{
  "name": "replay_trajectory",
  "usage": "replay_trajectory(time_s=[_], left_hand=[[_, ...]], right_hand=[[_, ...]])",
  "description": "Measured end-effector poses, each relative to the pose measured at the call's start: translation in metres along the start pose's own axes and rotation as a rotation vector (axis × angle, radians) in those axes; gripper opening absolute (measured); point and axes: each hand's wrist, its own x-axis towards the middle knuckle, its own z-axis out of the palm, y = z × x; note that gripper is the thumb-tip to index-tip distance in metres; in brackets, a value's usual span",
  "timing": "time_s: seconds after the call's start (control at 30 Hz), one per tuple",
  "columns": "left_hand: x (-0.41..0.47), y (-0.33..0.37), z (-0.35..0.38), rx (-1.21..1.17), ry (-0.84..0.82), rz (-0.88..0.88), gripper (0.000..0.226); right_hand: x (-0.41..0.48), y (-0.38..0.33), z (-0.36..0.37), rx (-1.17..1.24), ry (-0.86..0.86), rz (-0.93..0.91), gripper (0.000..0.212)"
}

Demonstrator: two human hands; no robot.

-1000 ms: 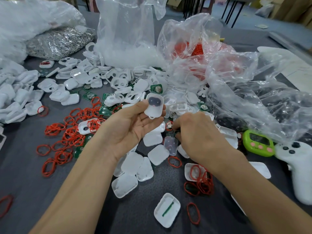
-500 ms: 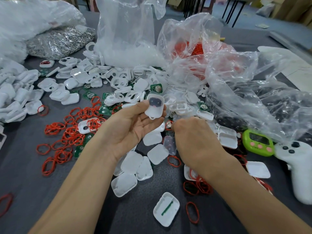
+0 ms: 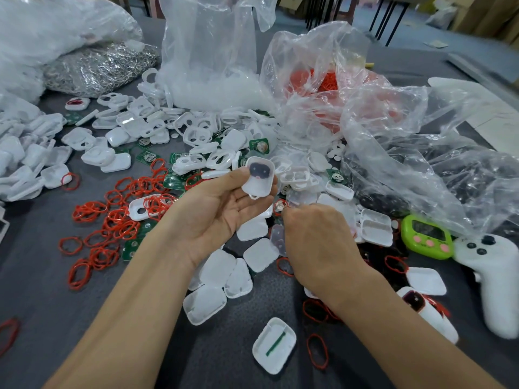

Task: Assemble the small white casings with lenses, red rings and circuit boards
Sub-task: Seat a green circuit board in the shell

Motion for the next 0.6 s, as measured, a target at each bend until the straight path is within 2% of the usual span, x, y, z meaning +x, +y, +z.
replay_trajectory(time_s=[0.17,0.3,0.4,0.47,0.57,0.6], left_hand=[[-0.001,0.001,-0.002,0.003,0.007,0.005,0.027],[-0.002,0.002,-0.003,-0.011,0.004,0.004,0.028],[-0.001,0.002,-0.002,-0.023,0.017,0.006,0.03],[-0.001,0.002,-0.002,-0.019,0.027,0.005,0.029],[0.0,0.0,-0.004,-0.014,0.021,-0.005,0.028],[0.0,0.0,-0.004,-0.011,0.014,-0.005,0.028]], right_hand=[[0.0,-0.001,0.006,-0.031,-0.051,-0.012,0.03],[-0.007,-0.002,0.01,-0.011,0.002,0.017,0.027],[0.0,0.005,0.008,0.02,-0.009,0.047,0.006],[0.007,0.022,0.004,0.213,0.047,0.177,0.017],[0.015,0.046,-0.006,0.924,0.218,0.416,0.017],[0.015,0.048,-0.009,1.181,0.215,0.461,0.019]])
